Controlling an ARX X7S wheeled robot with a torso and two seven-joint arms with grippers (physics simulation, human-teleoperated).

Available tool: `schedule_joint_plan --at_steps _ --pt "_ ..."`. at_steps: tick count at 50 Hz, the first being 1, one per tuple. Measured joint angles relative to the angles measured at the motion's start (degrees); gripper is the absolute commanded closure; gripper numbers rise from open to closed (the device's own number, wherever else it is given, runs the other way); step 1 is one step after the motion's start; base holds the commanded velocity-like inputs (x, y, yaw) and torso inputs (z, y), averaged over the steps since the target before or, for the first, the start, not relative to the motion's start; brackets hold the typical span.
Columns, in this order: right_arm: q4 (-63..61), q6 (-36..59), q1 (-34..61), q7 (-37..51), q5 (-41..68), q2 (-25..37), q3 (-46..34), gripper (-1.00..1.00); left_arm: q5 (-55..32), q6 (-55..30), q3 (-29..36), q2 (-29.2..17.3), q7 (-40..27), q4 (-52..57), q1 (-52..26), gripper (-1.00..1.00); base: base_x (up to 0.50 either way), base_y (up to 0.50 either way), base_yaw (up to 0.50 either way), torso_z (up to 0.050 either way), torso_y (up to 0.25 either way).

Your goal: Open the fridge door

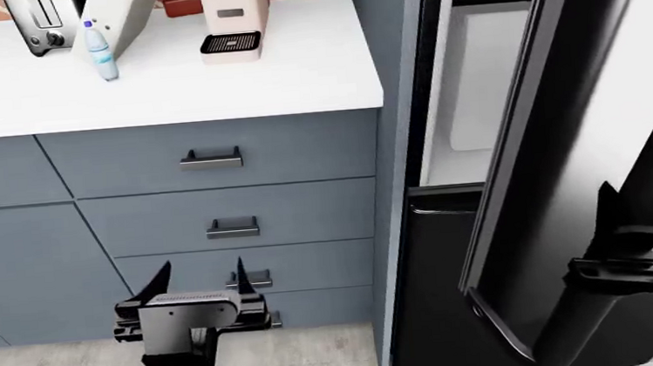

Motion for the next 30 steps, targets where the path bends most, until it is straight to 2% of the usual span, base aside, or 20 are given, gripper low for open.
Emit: schedule_joint_plan --at_steps 1,19,23,30 --pt "-0.1 -0.2 -0.3 0.1 0.2 0.1 0.3 -1.0 0.1 -0.2 0.1 -0.1 0.0 0.1 -0.1 -1.0 0.0 0.0 0.0 0.0 0.0" --pt "-2.3 -3.2 -2.0 -1.1 0.7 1.2 -1.2 -1.0 -0.2 -2.7 0.5 -0.8 -0.6 2.5 -0.5 -1.0 0.0 0.0 0.0 0.0 0.0" --pt "-2.8 -10.1 -5.5 0.1 0.2 4.9 -3.1 -1.0 -0.4 -3.0 0.6 -0.9 -0.7 2.8 -0.4 -1.0 0.0 0.0 0.0 0.0 0.0" --pt "-3.3 -27.5 -15.5 4.2 -3.4 13.8 -7.4 -1.0 -0.6 -3.4 0.8 -1.0 -0.8 3.4 -0.3 -1.0 0.0 0.0 0.0 0.0 0.0"
